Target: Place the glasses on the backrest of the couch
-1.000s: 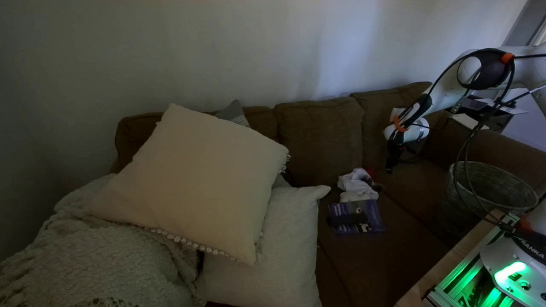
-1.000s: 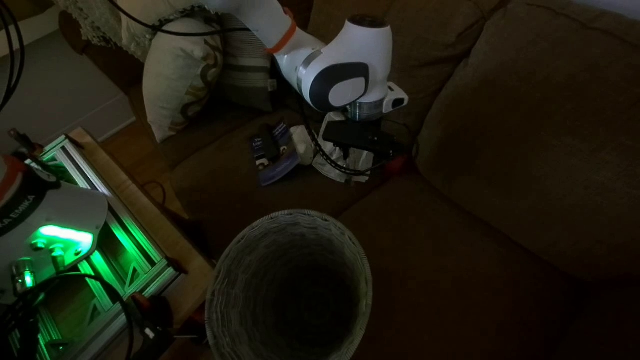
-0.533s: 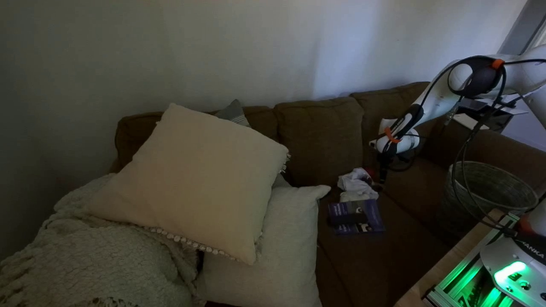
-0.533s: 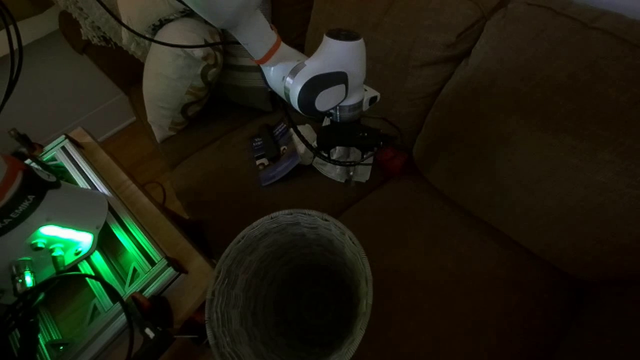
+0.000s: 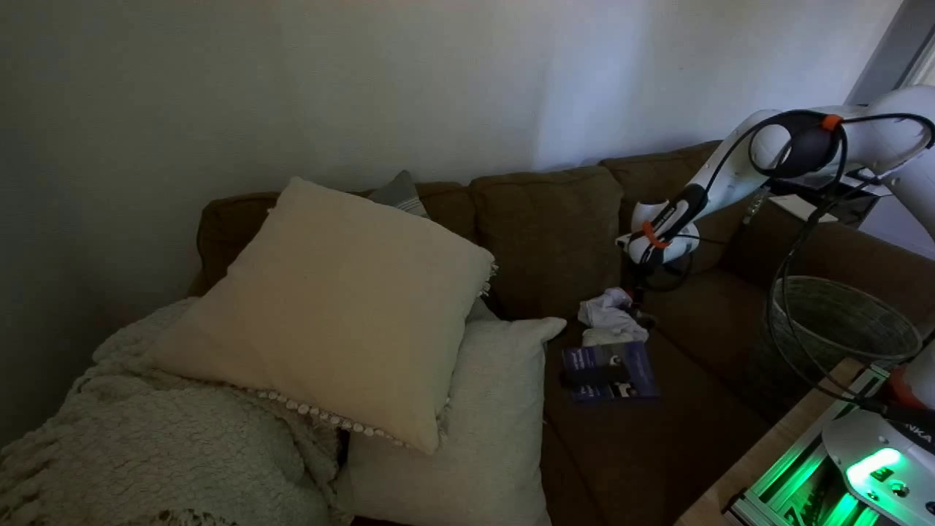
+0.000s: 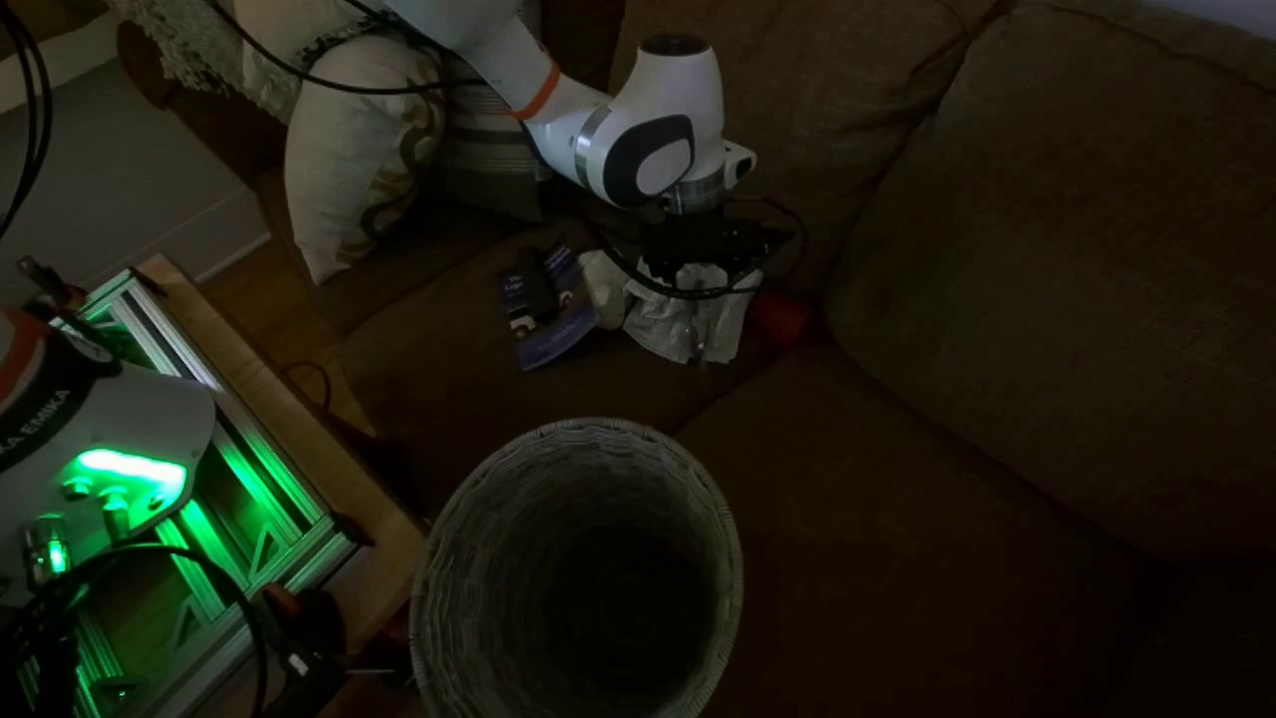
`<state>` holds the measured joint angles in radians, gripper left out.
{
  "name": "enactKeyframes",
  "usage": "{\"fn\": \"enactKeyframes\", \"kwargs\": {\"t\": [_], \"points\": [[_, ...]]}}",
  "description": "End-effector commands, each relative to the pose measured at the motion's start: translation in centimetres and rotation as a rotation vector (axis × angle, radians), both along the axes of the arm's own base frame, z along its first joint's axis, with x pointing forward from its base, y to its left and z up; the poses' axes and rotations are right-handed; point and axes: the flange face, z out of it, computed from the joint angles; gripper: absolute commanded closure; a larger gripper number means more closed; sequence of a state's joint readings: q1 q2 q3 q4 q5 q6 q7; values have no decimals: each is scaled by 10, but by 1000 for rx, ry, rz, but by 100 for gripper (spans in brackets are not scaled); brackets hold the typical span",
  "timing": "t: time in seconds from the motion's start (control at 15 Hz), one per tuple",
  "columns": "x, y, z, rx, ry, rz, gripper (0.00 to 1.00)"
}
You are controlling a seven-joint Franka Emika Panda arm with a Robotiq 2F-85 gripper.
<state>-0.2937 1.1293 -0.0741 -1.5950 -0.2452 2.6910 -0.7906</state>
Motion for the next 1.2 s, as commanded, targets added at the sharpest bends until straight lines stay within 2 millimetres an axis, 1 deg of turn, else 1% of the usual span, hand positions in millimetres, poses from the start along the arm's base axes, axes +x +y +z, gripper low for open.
{"fn": "enactKeyframes", "kwargs": {"t": [0.0,0.07,0.13,0.2,0.33,0.4,0.47,0.53,0.6,0.67,0.73,0.8,1.0,1.13], "points": [[5,-18,-17,-33,6,-63,46],[3,-22,-20,-40,16,-78,53],[2,-25,-25,-45,28,-82,63],[0,-27,-29,-42,49,-83,70],[-3,-26,-35,-28,97,-68,60],[-5,-24,-35,-22,108,-53,57],[-6,-22,-35,-12,115,-41,42],[-7,-19,-36,-3,122,-28,37],[-6,-18,-37,-2,126,-18,46],[-5,-17,-38,5,138,-11,60],[-4,-17,-39,8,144,-4,71],[-4,-18,-40,13,153,0,73],[-2,-16,-38,12,157,29,99],[0,-13,-36,2,153,39,100]]}}
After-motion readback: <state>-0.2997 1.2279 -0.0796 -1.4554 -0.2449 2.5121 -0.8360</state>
